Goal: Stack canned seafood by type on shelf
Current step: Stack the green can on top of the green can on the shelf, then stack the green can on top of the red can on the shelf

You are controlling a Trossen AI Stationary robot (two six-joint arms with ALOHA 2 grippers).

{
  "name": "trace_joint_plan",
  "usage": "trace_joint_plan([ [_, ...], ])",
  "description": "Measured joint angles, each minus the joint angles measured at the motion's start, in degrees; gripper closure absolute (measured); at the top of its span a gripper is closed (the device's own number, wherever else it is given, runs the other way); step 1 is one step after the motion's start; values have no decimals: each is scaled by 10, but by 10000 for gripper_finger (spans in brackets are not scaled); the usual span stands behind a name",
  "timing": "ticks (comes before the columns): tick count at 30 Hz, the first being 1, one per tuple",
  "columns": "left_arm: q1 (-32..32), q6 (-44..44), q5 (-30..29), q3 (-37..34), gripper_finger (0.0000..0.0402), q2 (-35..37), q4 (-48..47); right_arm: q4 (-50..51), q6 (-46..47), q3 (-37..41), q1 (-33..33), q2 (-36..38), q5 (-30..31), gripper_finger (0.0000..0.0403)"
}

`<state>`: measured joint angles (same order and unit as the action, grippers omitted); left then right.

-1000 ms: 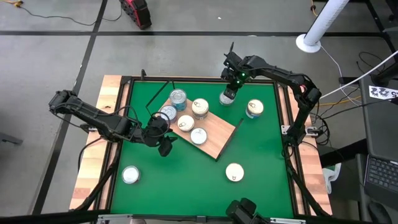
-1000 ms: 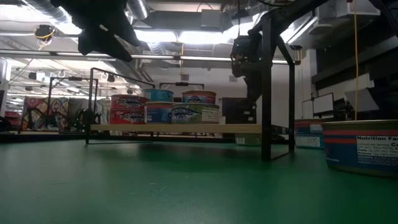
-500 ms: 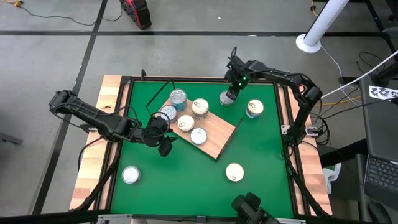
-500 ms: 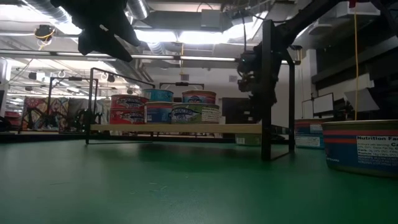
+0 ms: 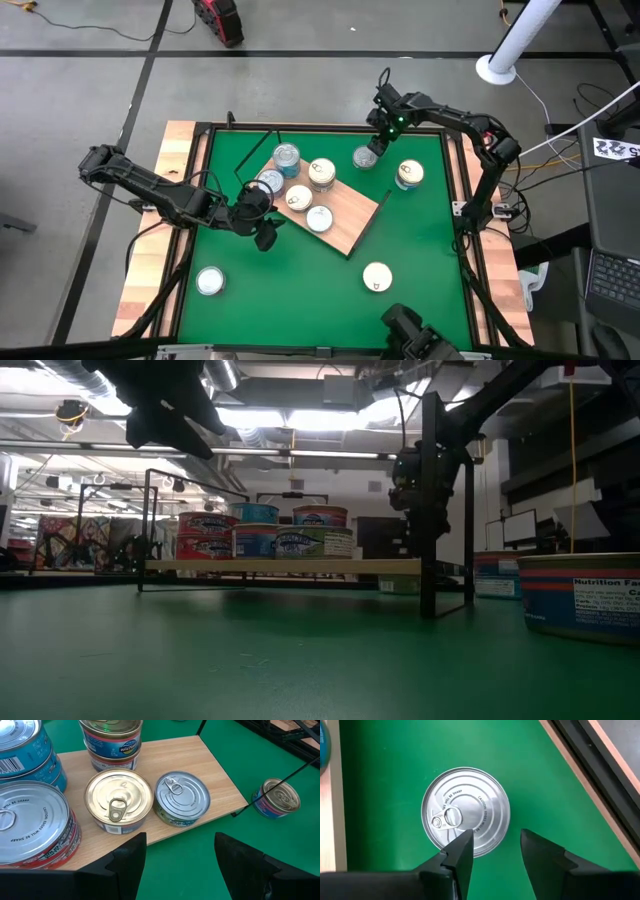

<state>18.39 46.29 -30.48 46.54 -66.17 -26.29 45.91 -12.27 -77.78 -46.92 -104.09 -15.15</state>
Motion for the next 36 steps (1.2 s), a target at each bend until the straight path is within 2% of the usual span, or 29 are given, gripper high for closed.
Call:
trace_joint_plan([
  [12, 0, -1, 0, -16, 174, 0, 3, 0, 0, 0, 0, -63, -14, 239],
  [19, 0, 1, 0, -41, 174, 0, 42, 0, -23, -1, 0, -80, -18, 246],
  [23, 0, 1, 0, -51, 174, 0, 60, -3, -31, -2, -1, -87, -44, 283],
  [30, 0, 3, 0, -51, 174, 0, 62, -2, -30, -2, 0, -88, -63, 387],
  [36, 0, 4, 0, -51, 174, 0, 62, -1, -30, -2, 0, -88, -71, 391],
])
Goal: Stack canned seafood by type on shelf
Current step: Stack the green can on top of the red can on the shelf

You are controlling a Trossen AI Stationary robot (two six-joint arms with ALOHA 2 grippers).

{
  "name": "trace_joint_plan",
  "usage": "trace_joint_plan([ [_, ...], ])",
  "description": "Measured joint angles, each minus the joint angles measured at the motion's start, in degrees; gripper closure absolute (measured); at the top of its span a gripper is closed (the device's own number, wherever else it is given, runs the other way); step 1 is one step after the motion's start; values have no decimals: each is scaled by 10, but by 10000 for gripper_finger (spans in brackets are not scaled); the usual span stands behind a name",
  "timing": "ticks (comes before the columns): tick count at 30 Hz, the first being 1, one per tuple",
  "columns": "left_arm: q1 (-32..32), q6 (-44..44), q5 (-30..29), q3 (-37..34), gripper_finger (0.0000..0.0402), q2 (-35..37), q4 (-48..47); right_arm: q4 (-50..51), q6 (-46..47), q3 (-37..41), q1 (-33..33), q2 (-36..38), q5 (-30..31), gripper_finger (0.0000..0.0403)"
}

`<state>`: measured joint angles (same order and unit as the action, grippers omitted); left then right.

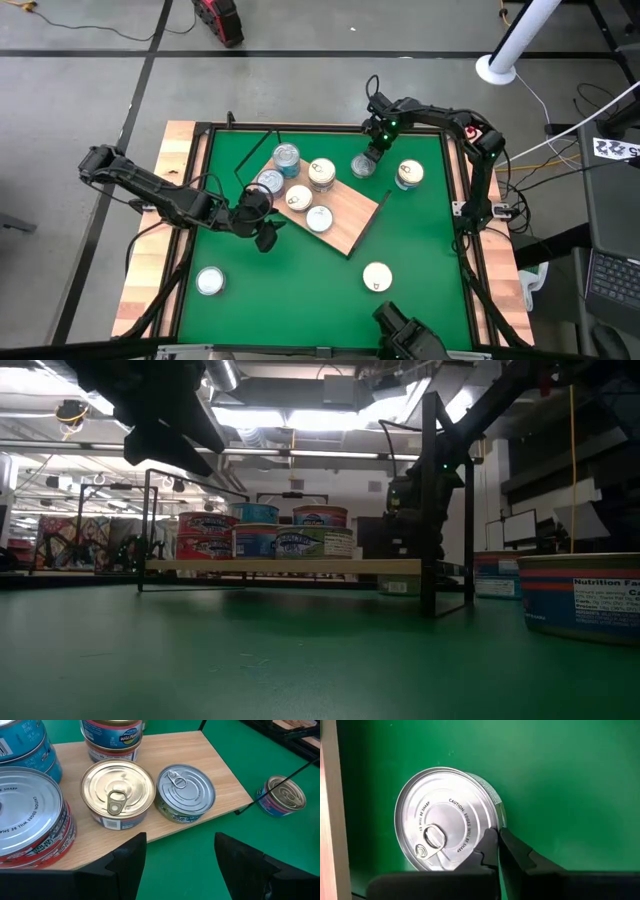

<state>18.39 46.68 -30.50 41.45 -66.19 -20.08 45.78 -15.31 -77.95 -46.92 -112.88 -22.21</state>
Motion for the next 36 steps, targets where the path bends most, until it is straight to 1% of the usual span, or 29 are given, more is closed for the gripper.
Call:
trace_joint_plan([
  [2, 0, 0, 0, 0, 174, 0, 0, 1, 0, 0, 0, 0, -1, 398],
  [7, 0, 0, 0, 0, 174, 0, 0, 16, 0, -17, 1, -3, 3, 401],
  [16, 0, 0, 0, 0, 174, 0, 0, 75, -1, -83, 1, -5, 30, 402],
  [24, 0, 0, 0, 0, 174, 0, 0, 116, -1, -130, 5, -3, 33, 403],
  [27, 0, 0, 0, 0, 174, 0, 0, 132, -2, -145, 14, -3, 53, 403],
  [32, 0, 0, 0, 0, 174, 0, 0, 150, -14, -168, 35, -3, 110, 403],
  [36, 0, 0, 0, 0, 174, 0, 0, 166, -16, -189, 51, -2, 119, 403],
])
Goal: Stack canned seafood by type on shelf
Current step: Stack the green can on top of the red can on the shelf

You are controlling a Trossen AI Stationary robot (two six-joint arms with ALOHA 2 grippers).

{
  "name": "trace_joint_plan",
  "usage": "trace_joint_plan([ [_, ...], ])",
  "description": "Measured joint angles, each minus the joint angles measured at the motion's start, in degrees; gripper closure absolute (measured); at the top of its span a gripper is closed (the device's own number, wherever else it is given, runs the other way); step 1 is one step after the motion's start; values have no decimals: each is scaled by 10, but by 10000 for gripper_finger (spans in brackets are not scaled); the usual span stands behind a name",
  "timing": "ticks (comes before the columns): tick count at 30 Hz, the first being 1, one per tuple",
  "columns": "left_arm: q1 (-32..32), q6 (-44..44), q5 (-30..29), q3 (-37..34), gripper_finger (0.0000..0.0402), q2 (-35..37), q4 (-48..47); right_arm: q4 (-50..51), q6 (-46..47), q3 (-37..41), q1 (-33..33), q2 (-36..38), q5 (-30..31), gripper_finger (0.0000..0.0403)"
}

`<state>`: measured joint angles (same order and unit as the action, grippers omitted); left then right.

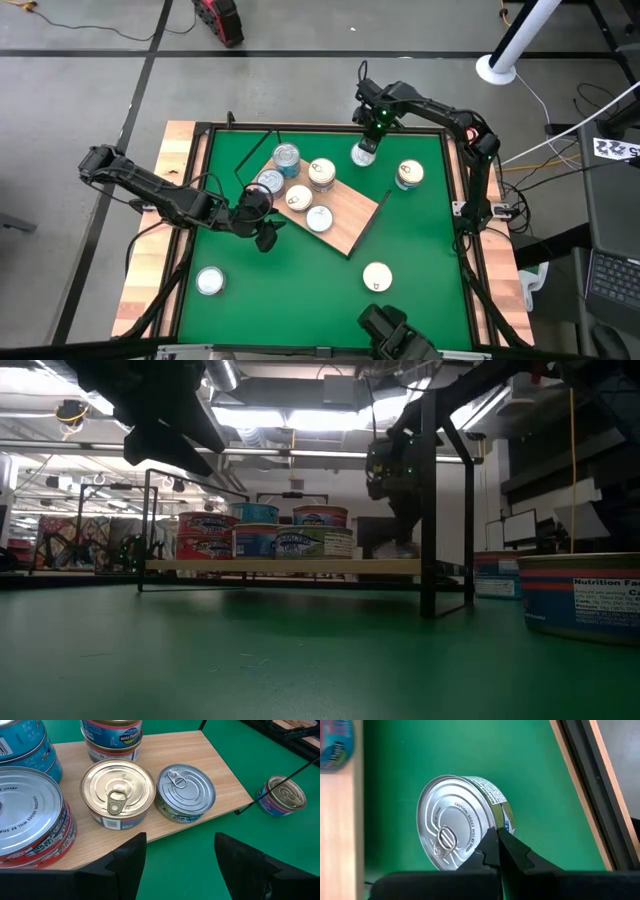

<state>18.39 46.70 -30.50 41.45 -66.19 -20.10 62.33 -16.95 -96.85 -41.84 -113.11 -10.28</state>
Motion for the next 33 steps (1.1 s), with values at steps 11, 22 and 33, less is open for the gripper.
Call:
trace_joint_plan([
  [11, 0, 0, 0, 0, 174, 0, 0, 81, 0, -58, 38, 0, -9, 403],
  [22, 0, 0, 0, 0, 174, 0, 0, 119, 9, -86, 81, 1, -46, 403],
  [33, 0, -3, 0, 0, 174, 0, 0, 158, 9, -86, 132, 1, -87, 403],
])
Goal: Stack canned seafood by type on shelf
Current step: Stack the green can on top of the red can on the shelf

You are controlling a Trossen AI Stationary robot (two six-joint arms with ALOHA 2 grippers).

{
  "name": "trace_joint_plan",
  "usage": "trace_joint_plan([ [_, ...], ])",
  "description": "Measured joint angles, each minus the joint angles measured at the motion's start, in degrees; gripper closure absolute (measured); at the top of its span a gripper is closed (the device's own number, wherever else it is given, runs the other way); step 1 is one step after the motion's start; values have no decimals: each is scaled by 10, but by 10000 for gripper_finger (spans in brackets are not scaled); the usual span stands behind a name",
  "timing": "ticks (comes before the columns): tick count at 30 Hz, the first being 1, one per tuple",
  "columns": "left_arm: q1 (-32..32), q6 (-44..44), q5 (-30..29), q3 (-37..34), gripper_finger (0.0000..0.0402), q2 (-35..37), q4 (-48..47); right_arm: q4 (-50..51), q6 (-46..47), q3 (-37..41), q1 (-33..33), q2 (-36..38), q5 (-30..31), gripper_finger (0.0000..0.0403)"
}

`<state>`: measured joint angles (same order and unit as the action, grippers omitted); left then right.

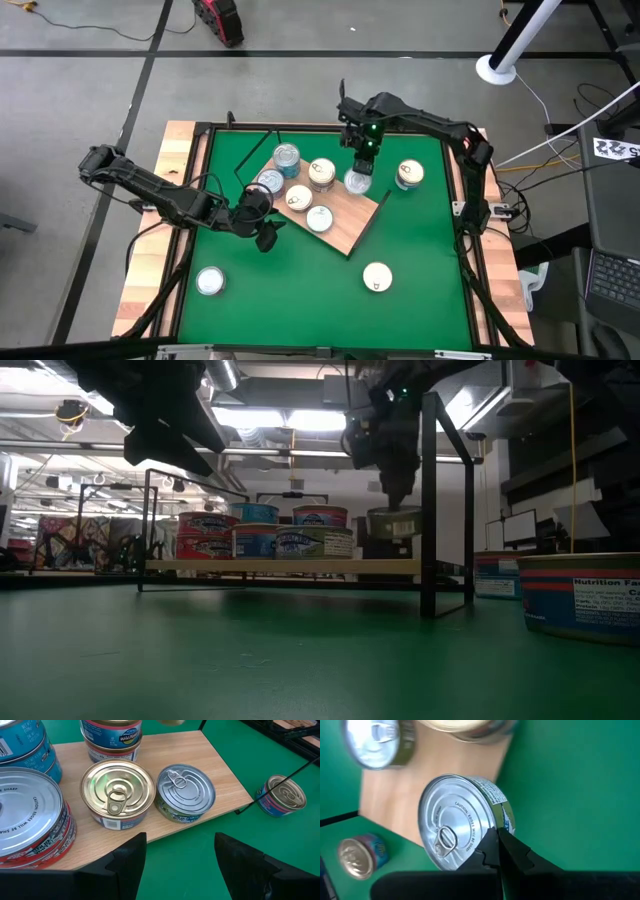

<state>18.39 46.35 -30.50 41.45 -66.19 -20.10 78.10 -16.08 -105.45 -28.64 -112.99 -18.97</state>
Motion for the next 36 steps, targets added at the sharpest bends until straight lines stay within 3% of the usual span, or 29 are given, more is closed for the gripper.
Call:
trace_joint_plan([
  [17, 0, -3, 0, 0, 174, 0, 0, -2, 41, 0, 69, 0, -103, 403],
  [36, 0, -4, 0, 0, 174, 0, 0, -118, 180, 1, 141, 0, -101, 403],
])
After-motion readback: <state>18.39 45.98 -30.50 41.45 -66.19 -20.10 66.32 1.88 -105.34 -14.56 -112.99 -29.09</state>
